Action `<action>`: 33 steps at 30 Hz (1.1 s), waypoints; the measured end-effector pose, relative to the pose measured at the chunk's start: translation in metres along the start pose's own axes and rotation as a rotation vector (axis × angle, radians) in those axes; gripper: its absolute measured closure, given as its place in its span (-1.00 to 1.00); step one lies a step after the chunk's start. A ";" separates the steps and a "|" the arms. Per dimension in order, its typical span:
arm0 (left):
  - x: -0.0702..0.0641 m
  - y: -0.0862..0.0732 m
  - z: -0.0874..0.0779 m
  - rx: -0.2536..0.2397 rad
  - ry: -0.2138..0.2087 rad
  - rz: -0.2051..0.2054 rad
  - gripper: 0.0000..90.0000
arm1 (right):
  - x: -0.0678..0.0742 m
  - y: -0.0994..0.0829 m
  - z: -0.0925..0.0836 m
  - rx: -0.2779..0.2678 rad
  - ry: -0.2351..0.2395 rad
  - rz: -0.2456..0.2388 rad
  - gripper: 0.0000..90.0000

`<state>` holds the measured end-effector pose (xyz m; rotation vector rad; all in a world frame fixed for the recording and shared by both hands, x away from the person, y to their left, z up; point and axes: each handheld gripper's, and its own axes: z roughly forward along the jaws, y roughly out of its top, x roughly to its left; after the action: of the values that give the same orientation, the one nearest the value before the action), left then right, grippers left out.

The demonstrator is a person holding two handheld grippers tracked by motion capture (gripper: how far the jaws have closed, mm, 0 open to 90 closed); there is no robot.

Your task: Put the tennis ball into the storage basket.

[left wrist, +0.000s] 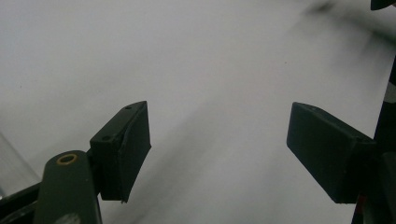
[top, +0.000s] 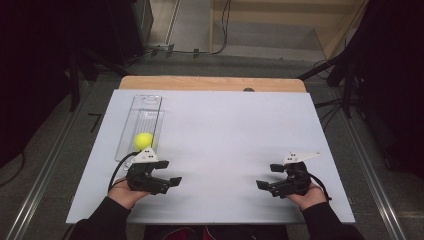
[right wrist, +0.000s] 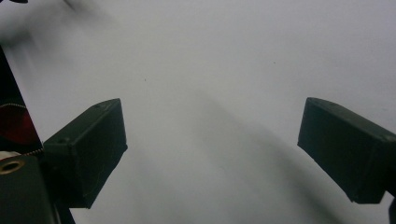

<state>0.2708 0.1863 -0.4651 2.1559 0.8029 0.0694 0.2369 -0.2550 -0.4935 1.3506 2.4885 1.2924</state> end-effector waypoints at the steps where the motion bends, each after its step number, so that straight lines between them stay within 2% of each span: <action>1: 0.000 -0.001 -0.001 -0.001 0.002 -0.002 -0.51 | 0.000 0.000 0.000 0.000 0.000 0.000 -0.86; 8: 0.001 -0.010 -0.004 -0.001 0.003 -0.008 -0.51 | 0.000 0.000 0.001 0.006 0.001 0.001 -0.84; 9: 0.001 -0.011 -0.004 -0.001 0.000 -0.009 -0.51 | 0.001 0.000 0.000 0.004 0.002 -0.001 -0.68; 10: 0.001 -0.012 -0.004 -0.003 -0.002 -0.009 -0.51 | 0.001 -0.001 0.000 -0.001 -0.006 -0.008 -0.63; 33: 0.003 -0.018 -0.004 0.011 0.003 -0.006 -0.51 | 0.001 -0.001 0.001 0.009 -0.009 -0.009 -0.63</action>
<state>0.2629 0.1996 -0.4756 2.1635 0.8131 0.0650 0.2364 -0.2541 -0.4948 1.3430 2.4946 1.2724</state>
